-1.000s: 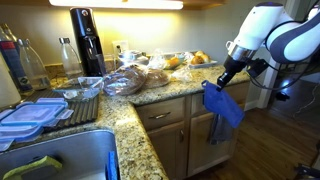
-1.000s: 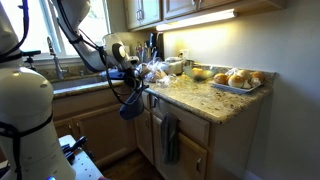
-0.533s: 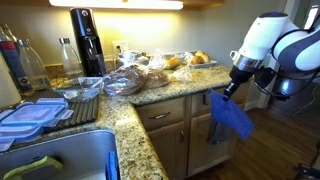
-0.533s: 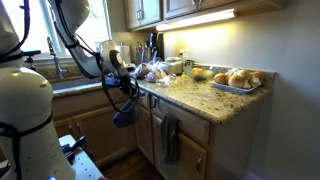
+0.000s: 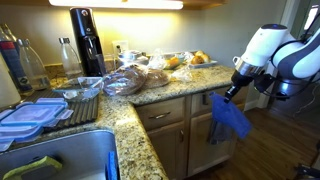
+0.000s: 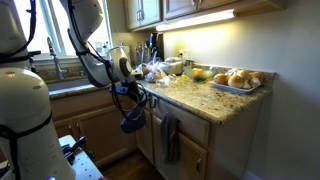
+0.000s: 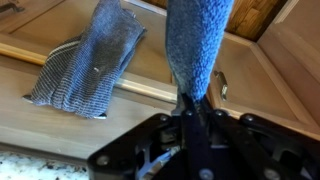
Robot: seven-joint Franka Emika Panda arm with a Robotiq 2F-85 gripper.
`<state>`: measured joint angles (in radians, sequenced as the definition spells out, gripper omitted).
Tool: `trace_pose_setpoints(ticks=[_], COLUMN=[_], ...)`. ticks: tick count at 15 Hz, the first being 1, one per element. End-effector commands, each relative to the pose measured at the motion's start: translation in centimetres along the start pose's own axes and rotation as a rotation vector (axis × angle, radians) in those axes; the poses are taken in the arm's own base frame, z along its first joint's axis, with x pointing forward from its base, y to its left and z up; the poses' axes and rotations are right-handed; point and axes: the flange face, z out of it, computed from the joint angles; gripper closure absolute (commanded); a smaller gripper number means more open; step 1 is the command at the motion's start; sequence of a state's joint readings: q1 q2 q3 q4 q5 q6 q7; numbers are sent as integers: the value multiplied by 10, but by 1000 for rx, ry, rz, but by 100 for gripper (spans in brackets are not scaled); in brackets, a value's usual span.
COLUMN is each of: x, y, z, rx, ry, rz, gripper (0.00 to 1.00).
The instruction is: Hang the cloth on the drawer
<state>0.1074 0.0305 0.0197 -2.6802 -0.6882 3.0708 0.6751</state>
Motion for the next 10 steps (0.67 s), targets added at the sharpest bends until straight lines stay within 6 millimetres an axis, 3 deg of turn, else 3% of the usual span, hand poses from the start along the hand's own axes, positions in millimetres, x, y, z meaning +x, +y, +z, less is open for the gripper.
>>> trace_pose_setpoints(ticks=[1, 5, 10], x=[6, 14, 12], y=[11, 3, 3], z=[13, 23, 51], rx=[35, 66, 87], ry=[32, 48, 17], rz=[28, 9, 26], gripper=[94, 95, 94])
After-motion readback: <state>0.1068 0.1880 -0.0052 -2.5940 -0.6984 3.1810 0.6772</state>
